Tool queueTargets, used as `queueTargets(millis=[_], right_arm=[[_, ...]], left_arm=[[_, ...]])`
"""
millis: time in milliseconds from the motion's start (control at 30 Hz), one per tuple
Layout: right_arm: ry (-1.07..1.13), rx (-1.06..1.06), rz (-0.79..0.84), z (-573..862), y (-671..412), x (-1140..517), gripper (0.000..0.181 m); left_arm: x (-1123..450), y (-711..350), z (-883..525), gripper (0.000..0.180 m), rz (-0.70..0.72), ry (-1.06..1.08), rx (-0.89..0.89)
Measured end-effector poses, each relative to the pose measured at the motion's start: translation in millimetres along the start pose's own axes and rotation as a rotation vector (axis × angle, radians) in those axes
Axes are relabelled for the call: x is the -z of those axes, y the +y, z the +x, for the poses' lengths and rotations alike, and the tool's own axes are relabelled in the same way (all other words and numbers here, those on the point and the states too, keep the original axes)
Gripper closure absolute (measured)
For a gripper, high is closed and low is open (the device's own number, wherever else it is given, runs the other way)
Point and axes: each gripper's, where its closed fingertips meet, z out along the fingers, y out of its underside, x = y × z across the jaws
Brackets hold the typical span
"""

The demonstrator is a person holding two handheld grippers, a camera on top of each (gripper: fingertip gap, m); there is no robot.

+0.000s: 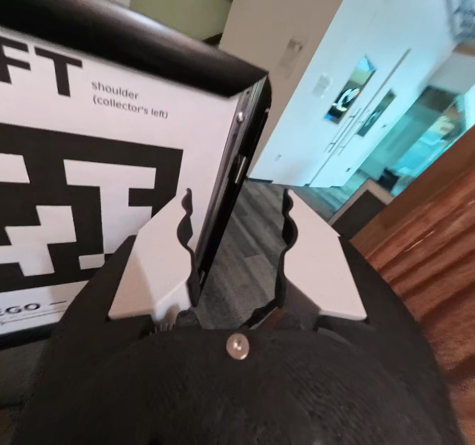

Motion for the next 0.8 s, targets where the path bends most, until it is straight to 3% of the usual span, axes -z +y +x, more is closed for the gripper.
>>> queueTargets(millis=[133, 233, 300, 367, 500, 567, 633, 800], right_arm=[[-0.217, -0.012, 0.014, -17, 17, 8, 0.118], [-0.385, 0.011, 0.036, -24, 21, 13, 0.110], [-0.473, -0.003, 0.095, -24, 10, 14, 0.119], [-0.460, -0.015, 0.001, -13, 25, -4, 0.110], [-0.699, -0.134, -0.103, -50, 64, 1, 0.110], [-0.633, -0.141, -0.159, -53, 92, 7, 0.109], [-0.499, -0.332, -0.186, -57, 118, 11, 0.107], [-0.243, -1.102, -0.279, -91, 198, -1, 0.112]], left_arm=[[5, 4, -2, 0.173, -0.049, 0.172, -0.008], [9, 6, -5, 0.170, -0.086, 0.323, -0.025], [10, 8, -9, 0.169, -0.104, 0.385, -0.045], [9, 9, -15, 0.170, -0.123, 0.402, -0.045], [6, 9, -19, 0.171, -0.133, 0.376, -0.048], [8, 10, -20, 0.171, -0.136, 0.366, -0.057], [10, 10, -24, 0.171, -0.138, 0.358, -0.055], [12, 10, -27, 0.172, -0.110, 0.351, 0.019]])
